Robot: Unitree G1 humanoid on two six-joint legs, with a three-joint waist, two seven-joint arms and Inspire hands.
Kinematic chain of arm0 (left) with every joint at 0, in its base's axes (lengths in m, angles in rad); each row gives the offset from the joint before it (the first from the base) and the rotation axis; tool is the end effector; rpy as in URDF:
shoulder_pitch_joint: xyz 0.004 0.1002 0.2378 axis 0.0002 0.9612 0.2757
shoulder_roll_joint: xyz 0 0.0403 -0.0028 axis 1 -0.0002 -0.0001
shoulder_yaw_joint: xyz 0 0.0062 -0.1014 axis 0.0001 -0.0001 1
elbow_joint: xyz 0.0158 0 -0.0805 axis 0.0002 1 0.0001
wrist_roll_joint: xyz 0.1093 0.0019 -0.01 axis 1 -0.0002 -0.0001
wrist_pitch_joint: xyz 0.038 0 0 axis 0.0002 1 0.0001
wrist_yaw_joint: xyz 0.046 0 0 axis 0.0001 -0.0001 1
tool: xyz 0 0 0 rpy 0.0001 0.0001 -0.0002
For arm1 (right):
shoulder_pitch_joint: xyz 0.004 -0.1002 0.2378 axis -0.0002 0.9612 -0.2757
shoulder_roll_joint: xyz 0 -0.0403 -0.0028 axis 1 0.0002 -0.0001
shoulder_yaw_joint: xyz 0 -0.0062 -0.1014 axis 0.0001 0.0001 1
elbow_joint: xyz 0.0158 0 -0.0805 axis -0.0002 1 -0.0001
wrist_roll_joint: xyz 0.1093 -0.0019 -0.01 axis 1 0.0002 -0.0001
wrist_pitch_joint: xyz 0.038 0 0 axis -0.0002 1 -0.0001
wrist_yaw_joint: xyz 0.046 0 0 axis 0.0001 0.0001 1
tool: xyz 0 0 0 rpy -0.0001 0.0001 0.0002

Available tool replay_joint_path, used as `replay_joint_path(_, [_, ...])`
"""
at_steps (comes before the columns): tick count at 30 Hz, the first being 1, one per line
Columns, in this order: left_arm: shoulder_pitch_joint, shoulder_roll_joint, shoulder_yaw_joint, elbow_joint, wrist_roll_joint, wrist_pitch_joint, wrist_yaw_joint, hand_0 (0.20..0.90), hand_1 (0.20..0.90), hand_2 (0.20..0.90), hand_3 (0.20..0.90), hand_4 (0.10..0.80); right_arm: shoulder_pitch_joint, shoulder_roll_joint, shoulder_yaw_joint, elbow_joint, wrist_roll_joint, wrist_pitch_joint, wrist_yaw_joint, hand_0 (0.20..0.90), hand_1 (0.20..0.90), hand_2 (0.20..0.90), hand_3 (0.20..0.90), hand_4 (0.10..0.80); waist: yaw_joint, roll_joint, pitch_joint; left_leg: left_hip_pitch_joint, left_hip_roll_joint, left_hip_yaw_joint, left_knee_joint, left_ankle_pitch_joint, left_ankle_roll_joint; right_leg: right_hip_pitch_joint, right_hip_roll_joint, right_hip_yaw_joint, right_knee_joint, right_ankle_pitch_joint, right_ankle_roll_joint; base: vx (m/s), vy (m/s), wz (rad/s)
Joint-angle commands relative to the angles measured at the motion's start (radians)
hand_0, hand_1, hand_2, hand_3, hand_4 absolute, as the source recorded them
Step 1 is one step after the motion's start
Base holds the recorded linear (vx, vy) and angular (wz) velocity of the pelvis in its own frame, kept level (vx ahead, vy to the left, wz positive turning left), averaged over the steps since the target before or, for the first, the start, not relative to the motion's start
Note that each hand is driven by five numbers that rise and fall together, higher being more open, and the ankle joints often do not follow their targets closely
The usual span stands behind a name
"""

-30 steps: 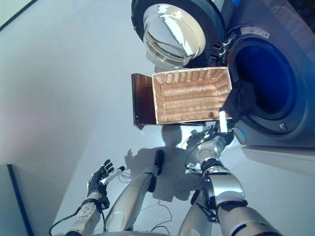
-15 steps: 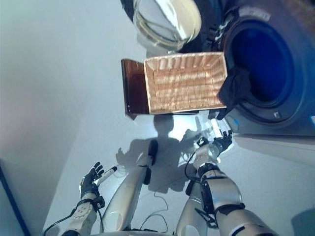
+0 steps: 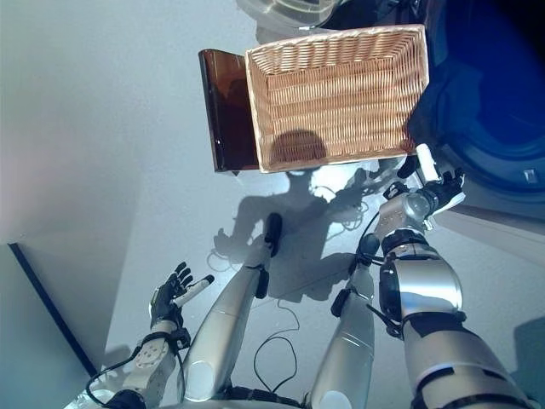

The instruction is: Pick up the clothes and place them into the washing machine

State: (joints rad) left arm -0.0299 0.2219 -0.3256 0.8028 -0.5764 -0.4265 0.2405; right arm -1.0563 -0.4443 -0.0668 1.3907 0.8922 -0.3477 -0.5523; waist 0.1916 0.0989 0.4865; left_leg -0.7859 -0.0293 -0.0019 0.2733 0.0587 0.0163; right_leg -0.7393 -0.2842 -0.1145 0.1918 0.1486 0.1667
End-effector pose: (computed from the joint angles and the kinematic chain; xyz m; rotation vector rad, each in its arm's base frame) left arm 0.1611 0.1784 -0.0735 -0.1376 0.4217 0.2917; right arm 0.3538 -0.2565 0.1351 0.5856 -0.0016 -0.9729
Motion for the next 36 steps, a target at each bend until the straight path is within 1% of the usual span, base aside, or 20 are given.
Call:
replay_joint_path(1, [0.061, 0.045, 0.014, -0.053, -0.025, -0.037, 0.027, 0.900, 0.900, 0.900, 0.900, 0.800, -0.045, -0.135, 0.062, -0.024, -0.037, -0.044, -0.046, 0.900, 0.900, 0.900, 0.900, 0.800, 0.024, 0.052, -0.003, -0.060, -0.002, -0.024, 0.063, -0.071, -0.070, 0.032, 0.043, -0.024, 0.143, -0.178, -0.032, 0.127, 0.006, 0.03])
replay_joint_path(2, [0.063, 0.050, 0.008, -0.054, -0.024, -0.038, 0.024, 0.900, 0.900, 0.900, 0.900, 0.800, -0.068, -0.162, 0.064, -0.011, -0.037, -0.041, -0.050, 0.900, 0.900, 0.900, 0.900, 0.800, 0.030, 0.055, -0.008, -0.071, -0.006, -0.025, 0.060, -0.072, -0.069, 0.025, 0.039, -0.026, 0.136, -0.176, -0.030, 0.131, 0.006, -0.02])
replay_joint_path(4, [0.064, 0.053, 0.007, -0.059, -0.029, -0.040, 0.024, 0.900, 0.900, 0.900, 0.900, 0.800, -0.090, -0.175, 0.074, -0.007, -0.035, -0.047, -0.053, 0.900, 0.900, 0.900, 0.900, 0.800, 0.033, 0.058, -0.012, -0.081, -0.008, -0.026, 0.058, -0.071, -0.068, 0.015, 0.039, -0.026, 0.133, -0.173, -0.029, -0.028, 0.026, -0.05])
replay_joint_path(5, [0.067, 0.056, 0.004, -0.067, -0.026, -0.041, 0.023, 0.900, 0.900, 0.900, 0.900, 0.800, -0.098, -0.190, 0.075, -0.006, -0.034, -0.046, -0.052, 0.900, 0.900, 0.900, 0.900, 0.800, 0.035, 0.063, -0.006, -0.096, -0.008, -0.019, 0.056, -0.044, -0.063, 0.001, 0.034, -0.033, 0.129, -0.149, -0.034, 0.044, 0.023, 0.02])
replay_joint_path(6, [0.076, 0.058, 0.000, -0.075, -0.026, -0.042, 0.022, 0.900, 0.900, 0.900, 0.900, 0.800, -0.115, -0.208, 0.077, -0.003, -0.027, -0.049, -0.057, 0.900, 0.900, 0.900, 0.900, 0.800, 0.040, 0.066, -0.020, -0.097, -0.010, -0.027, 0.050, -0.070, -0.068, -0.002, 0.034, -0.026, 0.127, -0.171, -0.027, -0.065, 0.039, 0.05])
replay_joint_path(7, [0.077, 0.058, 0.000, -0.077, -0.025, -0.042, 0.023, 0.900, 0.900, 0.900, 0.900, 0.800, -0.116, -0.209, 0.077, -0.001, -0.026, -0.049, -0.055, 0.900, 0.900, 0.900, 0.900, 0.800, 0.041, 0.069, -0.014, -0.109, -0.009, -0.020, 0.051, -0.044, -0.063, -0.012, 0.032, -0.034, 0.126, -0.149, -0.033, 0.155, 0.014, 0.05])
replay_joint_path(8, [0.089, 0.059, -0.002, -0.085, -0.029, -0.045, 0.018, 0.900, 0.900, 0.900, 0.900, 0.800, -0.137, -0.234, 0.086, -0.004, -0.030, -0.051, -0.061, 0.900, 0.900, 0.900, 0.900, 0.800, 0.045, 0.072, -0.025, -0.109, -0.012, -0.027, 0.051, -0.073, -0.068, -0.019, 0.031, -0.022, 0.131, -0.175, -0.026, 0.028, 0.025, 0.03])
replay_joint_path(12, [0.095, 0.057, -0.004, -0.085, -0.030, -0.044, 0.019, 0.900, 0.900, 0.900, 0.900, 0.800, -0.172, -0.270, 0.100, -0.005, -0.031, -0.053, -0.067, 0.900, 0.900, 0.900, 0.900, 0.800, 0.048, 0.078, -0.035, -0.130, -0.015, -0.027, 0.052, -0.075, -0.069, -0.042, 0.025, -0.021, 0.138, -0.175, -0.025, 0.041, 0.010, 0.02])
replay_joint_path(15, [0.111, 0.059, -0.006, -0.088, -0.036, -0.044, 0.014, 0.900, 0.900, 0.900, 0.900, 0.800, -0.215, -0.318, 0.126, -0.011, -0.043, -0.051, -0.078, 0.900, 0.900, 0.900, 0.900, 0.800, 0.052, 0.088, -0.043, -0.143, -0.017, -0.027, 0.047, -0.072, -0.069, -0.063, 0.016, -0.014, 0.140, -0.172, -0.021, 0.046, 0.044, 0.07])
replay_joint_path(19, [0.114, 0.061, -0.010, -0.090, -0.039, -0.047, 0.009, 0.900, 0.900, 0.900, 0.900, 0.800, -0.245, -0.349, 0.161, -0.002, -0.064, -0.034, -0.070, 0.900, 0.900, 0.900, 0.900, 0.800, 0.058, 0.094, -0.047, -0.149, -0.024, -0.024, 0.036, -0.066, -0.070, -0.073, 0.010, -0.011, 0.138, -0.168, -0.017, 0.015, 0.018, 0.02])
replay_joint_path(21, [0.123, 0.074, -0.011, -0.128, -0.038, -0.051, 0.009, 0.900, 0.900, 0.900, 0.900, 0.800, -0.270, -0.376, 0.194, 0.025, -0.097, -0.005, -0.068, 0.900, 0.900, 0.900, 0.900, 0.800, 0.067, 0.102, -0.050, -0.161, -0.028, -0.025, 0.028, -0.060, -0.069, -0.084, 0.006, -0.013, 0.135, -0.168, -0.015, 0.007, -0.003, 0.04])
replay_joint_path(23, [0.129, 0.079, -0.009, -0.144, -0.036, -0.049, 0.009, 0.900, 0.900, 0.900, 0.900, 0.800, -0.277, -0.386, 0.207, 0.035, -0.107, 0.005, -0.061, 0.900, 0.900, 0.900, 0.900, 0.800, 0.071, 0.106, -0.051, -0.167, -0.029, -0.027, 0.025, -0.058, -0.069, -0.088, 0.005, -0.013, 0.133, -0.167, -0.014, 0.005, -0.013, 0.10])
replay_joint_path(24, [0.144, 0.091, -0.004, -0.165, -0.036, -0.053, 0.004, 0.900, 0.900, 0.900, 0.900, 0.800, -0.285, -0.412, 0.223, 0.057, -0.121, 0.023, -0.050, 0.546, 0.546, 0.546, 0.546, 0.547, 0.082, 0.111, -0.054, -0.177, -0.032, -0.032, 0.025, -0.056, -0.069, -0.096, 0.001, -0.017, 0.135, -0.169, -0.014, 0.004, -0.029, 0.09])
replay_joint_path(25, [0.151, 0.097, -0.001, -0.174, -0.037, -0.056, 0.003, 0.900, 0.900, 0.900, 0.900, 0.800, -0.294, -0.424, 0.232, 0.064, -0.124, 0.027, -0.046, 0.422, 0.422, 0.422, 0.422, 0.459, 0.088, 0.114, -0.055, -0.182, -0.034, -0.036, 0.024, -0.055, -0.069, -0.105, 0.001, -0.019, 0.140, -0.172, -0.013, 0.004, -0.030, 0.10])
replay_joint_path(26, [0.152, 0.097, -0.001, -0.176, -0.037, -0.055, 0.003, 0.900, 0.900, 0.900, 0.900, 0.800, -0.296, -0.425, 0.234, 0.067, -0.123, 0.027, -0.044, 0.200, 0.200, 0.200, 0.200, 0.300, 0.088, 0.115, -0.057, -0.185, -0.034, -0.037, 0.025, -0.055, -0.069, -0.108, 0.001, -0.019, 0.142, -0.173, -0.014, -0.006, -0.021, 0.10])
replay_joint_path(29, [0.164, 0.106, 0.007, -0.184, -0.033, -0.056, -0.001, 0.900, 0.900, 0.900, 0.900, 0.800, -0.309, -0.444, 0.245, 0.060, -0.129, 0.031, -0.040, 0.200, 0.200, 0.200, 0.200, 0.300, 0.094, 0.116, -0.062, -0.207, -0.035, -0.040, 0.030, -0.053, -0.071, -0.131, -0.001, -0.022, 0.157, -0.176, -0.013, 0.004, 0.000, 0.04])
replay_joint_path(32, [0.163, 0.100, 0.013, -0.184, -0.042, -0.050, -0.002, 0.900, 0.900, 0.900, 0.900, 0.800, -0.320, -0.441, 0.249, 0.027, -0.124, 0.019, -0.049, 0.200, 0.200, 0.200, 0.200, 0.300, 0.089, 0.109, -0.063, -0.219, -0.038, -0.044, 0.025, -0.044, -0.078, -0.142, 0.000, -0.024, 0.158, -0.174, -0.011, 0.019, 0.003, 0.04])
replay_joint_path(36, [0.151, 0.101, 0.016, -0.176, -0.058, -0.058, 0.003, 0.900, 0.900, 0.900, 0.900, 0.800, -0.305, -0.418, 0.234, 0.017, -0.108, 0.003, -0.053, 0.200, 0.200, 0.200, 0.200, 0.300, 0.086, 0.097, -0.066, -0.206, -0.041, -0.048, 0.007, -0.037, -0.078, -0.122, 0.002, -0.033, 0.141, -0.168, -0.010, 0.024, 0.002, 0.07])
